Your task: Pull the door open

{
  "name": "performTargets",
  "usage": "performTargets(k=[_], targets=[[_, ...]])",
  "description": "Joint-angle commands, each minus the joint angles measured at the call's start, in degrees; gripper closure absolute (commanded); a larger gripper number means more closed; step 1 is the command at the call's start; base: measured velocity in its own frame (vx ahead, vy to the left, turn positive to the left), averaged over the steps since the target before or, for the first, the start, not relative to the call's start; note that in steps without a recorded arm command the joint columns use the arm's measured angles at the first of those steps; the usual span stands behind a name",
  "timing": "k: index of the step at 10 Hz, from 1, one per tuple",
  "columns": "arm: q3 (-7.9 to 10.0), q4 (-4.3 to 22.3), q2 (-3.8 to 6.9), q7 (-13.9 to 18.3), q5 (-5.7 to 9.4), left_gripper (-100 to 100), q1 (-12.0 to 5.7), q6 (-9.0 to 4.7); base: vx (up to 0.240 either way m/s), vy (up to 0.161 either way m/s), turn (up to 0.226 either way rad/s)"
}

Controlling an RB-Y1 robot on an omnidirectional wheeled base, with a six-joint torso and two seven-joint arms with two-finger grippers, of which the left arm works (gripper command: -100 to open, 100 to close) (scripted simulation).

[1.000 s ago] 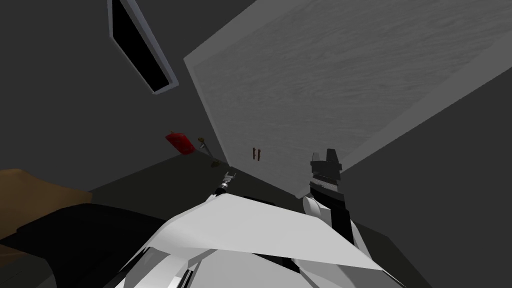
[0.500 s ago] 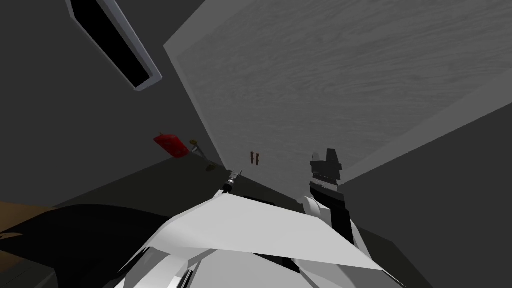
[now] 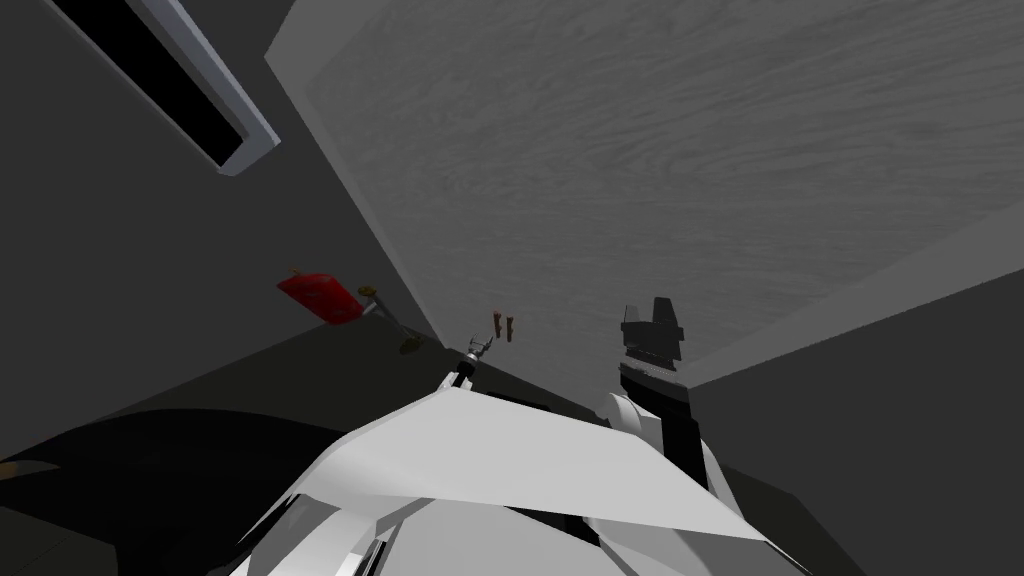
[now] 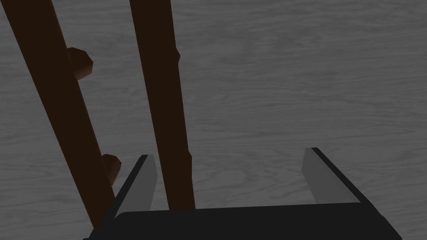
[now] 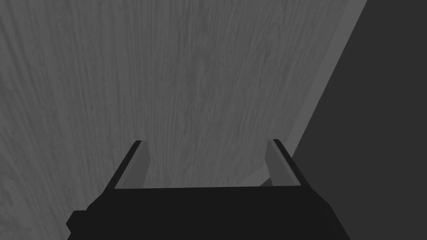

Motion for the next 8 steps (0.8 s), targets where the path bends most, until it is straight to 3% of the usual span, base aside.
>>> performTargets(k=[1, 2, 5, 6, 8], targets=[[-0.37, 0.8, -0.77, -0.3, -0.19, -100, -1.75, -0.27, 0.193, -0.037, -0.061], [-0.72, 0.7, -1.36, -0.2, -0.39, -100, -2.39, -0.36, 0.192, -0.056, -0.060], [-0.92, -0.1, -1.46, 0.2, -0.53, -100, -1.99, -0.01, 0.069, -0.020, -0.003], [-0.92, -0.1, -1.46, 0.2, -0.53, 100, -1.99, -0.01, 0.000, 0.000, 0.000], [-0.92, -0.1, -1.46, 0.2, -0.53, 100, -1.99, -0.01, -0.011, -0.009, -0.018]])
